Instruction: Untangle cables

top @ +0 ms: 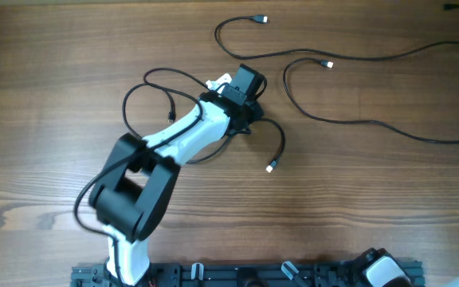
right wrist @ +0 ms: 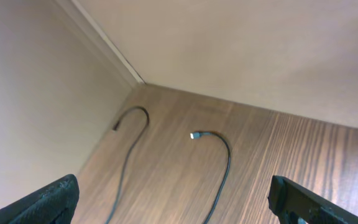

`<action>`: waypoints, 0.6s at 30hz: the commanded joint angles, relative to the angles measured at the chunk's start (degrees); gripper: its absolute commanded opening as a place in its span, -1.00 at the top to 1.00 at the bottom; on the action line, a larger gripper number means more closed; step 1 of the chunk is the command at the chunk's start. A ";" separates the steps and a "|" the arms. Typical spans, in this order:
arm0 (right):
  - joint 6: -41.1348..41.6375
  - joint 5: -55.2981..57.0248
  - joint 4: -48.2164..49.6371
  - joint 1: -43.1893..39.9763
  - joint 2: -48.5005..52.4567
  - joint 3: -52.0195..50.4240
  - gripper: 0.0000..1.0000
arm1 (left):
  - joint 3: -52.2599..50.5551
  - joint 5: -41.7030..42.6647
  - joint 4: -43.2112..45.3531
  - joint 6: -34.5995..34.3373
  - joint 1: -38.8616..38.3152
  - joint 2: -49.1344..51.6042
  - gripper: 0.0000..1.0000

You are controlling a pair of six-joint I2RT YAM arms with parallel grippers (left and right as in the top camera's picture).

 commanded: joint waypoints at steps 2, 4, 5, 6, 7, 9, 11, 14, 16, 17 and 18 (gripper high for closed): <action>-5.27 -8.31 -4.68 -0.09 -8.44 0.15 -1.00 | -0.33 -4.24 -6.23 6.40 0.35 -7.28 0.07; -6.88 -12.87 -7.54 -0.09 -9.49 0.15 -1.00 | -0.33 -4.46 -8.20 6.40 1.07 -8.76 0.11; -8.24 -15.63 -9.51 -0.09 -9.57 0.15 -0.99 | -0.33 -4.90 -9.05 6.40 1.57 -9.51 0.11; -9.07 -17.31 -10.82 -0.09 -9.51 0.13 -1.00 | -0.33 -5.88 -9.99 6.36 2.12 -10.21 0.12; -10.34 -20.06 -13.03 -0.09 -9.03 0.13 -0.99 | -0.33 -7.39 -10.95 6.23 2.75 -10.86 0.12; -13.20 -24.41 -16.22 -0.09 -7.93 0.13 -0.99 | -0.33 -10.86 -13.27 6.19 4.35 -11.98 0.09; -16.28 -29.46 -18.64 -0.07 -6.56 0.13 -0.99 | -0.33 -13.84 -16.20 6.19 6.27 -12.48 -0.08; -20.59 -34.58 -20.96 -0.07 -4.59 0.13 -0.99 | -0.33 -16.85 -20.74 6.19 9.94 -12.59 -0.15; -23.32 -36.76 -22.47 -0.07 -3.30 0.13 -0.99 | -0.33 -17.70 -23.34 6.21 12.66 -12.59 -0.14; -24.17 -37.57 -23.10 -0.07 -2.82 0.13 -1.00 | -0.33 -17.77 -24.22 6.21 13.79 -12.59 -0.14; -25.11 -38.51 -23.61 -0.07 -2.45 0.13 -0.99 | -0.33 -17.75 -24.87 6.19 14.95 -12.59 -0.14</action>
